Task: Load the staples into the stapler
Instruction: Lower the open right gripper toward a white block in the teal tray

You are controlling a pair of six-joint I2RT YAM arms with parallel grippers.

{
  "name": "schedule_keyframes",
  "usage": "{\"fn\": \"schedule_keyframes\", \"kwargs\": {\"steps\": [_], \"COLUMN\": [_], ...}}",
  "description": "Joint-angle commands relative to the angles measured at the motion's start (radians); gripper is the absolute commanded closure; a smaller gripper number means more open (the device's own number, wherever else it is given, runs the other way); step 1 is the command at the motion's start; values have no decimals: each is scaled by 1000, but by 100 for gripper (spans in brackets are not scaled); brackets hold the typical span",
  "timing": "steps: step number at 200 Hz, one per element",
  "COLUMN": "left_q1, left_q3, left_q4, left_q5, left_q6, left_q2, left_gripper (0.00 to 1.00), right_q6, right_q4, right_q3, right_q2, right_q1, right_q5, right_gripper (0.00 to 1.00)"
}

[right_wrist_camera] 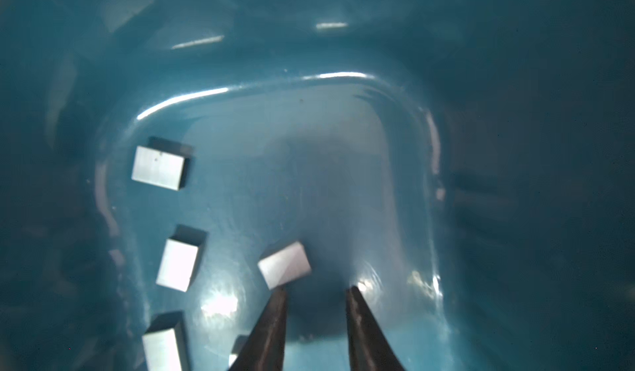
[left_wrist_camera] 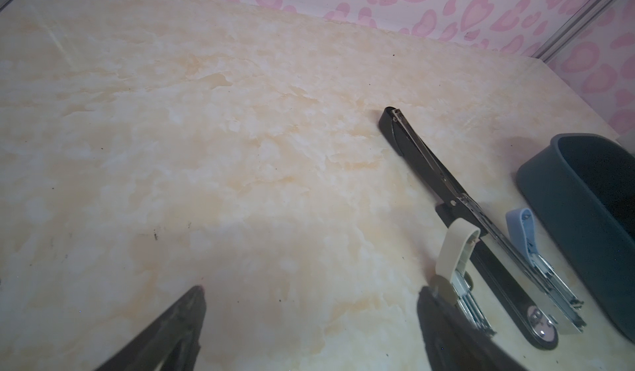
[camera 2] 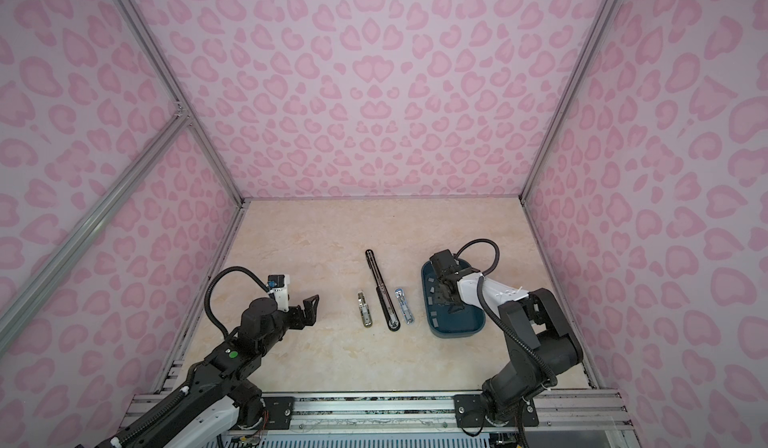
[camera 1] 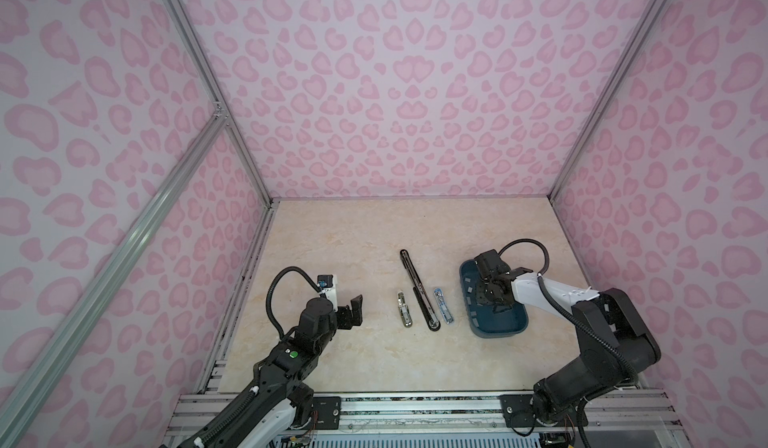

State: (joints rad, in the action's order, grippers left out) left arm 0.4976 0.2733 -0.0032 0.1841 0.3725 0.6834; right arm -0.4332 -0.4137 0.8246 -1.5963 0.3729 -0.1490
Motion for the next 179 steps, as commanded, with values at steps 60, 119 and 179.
{"fn": "schedule_keyframes", "kwargs": {"steps": [60,119,179], "left_q1": [0,-1,-1], "left_q3": [10,10,6], "left_q4": [23,19,16], "left_q5": [11,15,22], "left_q6": [-4,-3,-3], "left_q2": [-5,-10,-19], "left_gripper": [3,3,3], "right_q6": [16,30,47], "right_q4": [8,42,55], "right_q3": [23,66,121], "right_q2": [-34,-87,-144], "right_q1": [-14,-24,-24], "right_q5": [10,32,42], "right_gripper": [68,67,62]}}
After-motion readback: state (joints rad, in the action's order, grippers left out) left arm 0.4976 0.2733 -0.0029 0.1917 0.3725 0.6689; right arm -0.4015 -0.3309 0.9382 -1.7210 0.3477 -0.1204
